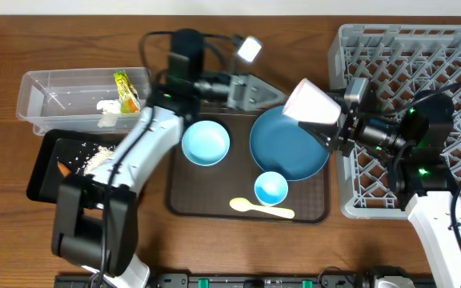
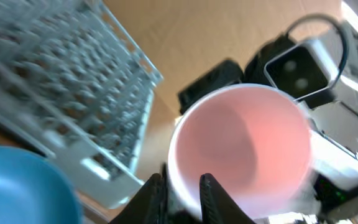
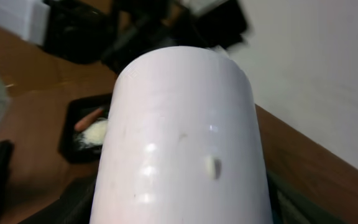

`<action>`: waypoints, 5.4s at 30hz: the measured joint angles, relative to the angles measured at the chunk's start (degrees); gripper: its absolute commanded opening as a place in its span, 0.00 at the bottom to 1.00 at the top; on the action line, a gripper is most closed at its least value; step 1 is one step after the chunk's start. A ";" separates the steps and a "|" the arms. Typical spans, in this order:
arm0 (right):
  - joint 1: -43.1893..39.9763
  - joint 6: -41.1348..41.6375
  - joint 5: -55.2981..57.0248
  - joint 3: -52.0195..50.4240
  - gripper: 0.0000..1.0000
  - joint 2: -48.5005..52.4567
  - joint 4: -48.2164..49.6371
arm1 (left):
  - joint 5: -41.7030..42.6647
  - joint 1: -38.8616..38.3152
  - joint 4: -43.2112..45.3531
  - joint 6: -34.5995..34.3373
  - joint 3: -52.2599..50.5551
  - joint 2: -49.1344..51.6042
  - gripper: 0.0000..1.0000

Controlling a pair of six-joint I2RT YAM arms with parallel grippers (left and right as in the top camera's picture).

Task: Sort waste into correct bins and load items into the dishwasher rack

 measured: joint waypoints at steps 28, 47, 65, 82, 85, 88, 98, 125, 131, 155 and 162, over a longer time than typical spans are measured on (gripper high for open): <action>-21.09 11.63 23.82 0.11 0.56 0.00 -5.84 | -35.47 13.03 -41.77 25.62 0.09 -0.02 0.25; -38.27 12.22 51.65 21.55 0.52 1.42 -39.17 | -55.39 13.03 -56.19 36.35 0.04 -16.17 0.25; -55.28 17.35 55.58 21.99 0.53 18.71 -41.03 | -57.05 13.03 -57.53 37.00 0.04 -16.22 0.25; -55.93 19.26 48.30 21.99 0.99 31.30 -35.50 | -57.07 13.03 -59.06 37.00 0.04 -16.22 0.25; -55.69 19.26 45.27 22.05 0.99 31.30 -33.16 | -57.07 13.03 -59.10 37.00 0.04 -16.22 0.26; -56.52 19.76 40.00 22.08 0.99 31.34 -28.94 | -57.05 13.03 -59.14 37.00 0.04 -16.22 0.25; -57.07 28.87 21.92 22.10 0.99 27.76 -19.45 | -57.07 13.03 -60.13 37.16 0.04 -16.22 0.32; -10.21 13.44 42.60 22.29 0.99 20.90 -43.19 | -57.02 -7.98 -69.42 37.13 -0.26 -12.26 0.43; -8.59 12.98 43.30 22.29 0.99 20.90 -43.25 | -57.05 -12.72 -73.61 37.11 -0.85 -7.96 0.44; -8.59 12.79 43.60 22.29 0.99 20.90 -44.50 | -57.16 -21.44 -69.05 34.18 -1.18 1.46 0.20; -8.59 12.79 43.63 22.29 0.99 20.90 -44.48 | -57.33 -21.18 -68.63 33.90 -1.18 2.01 0.06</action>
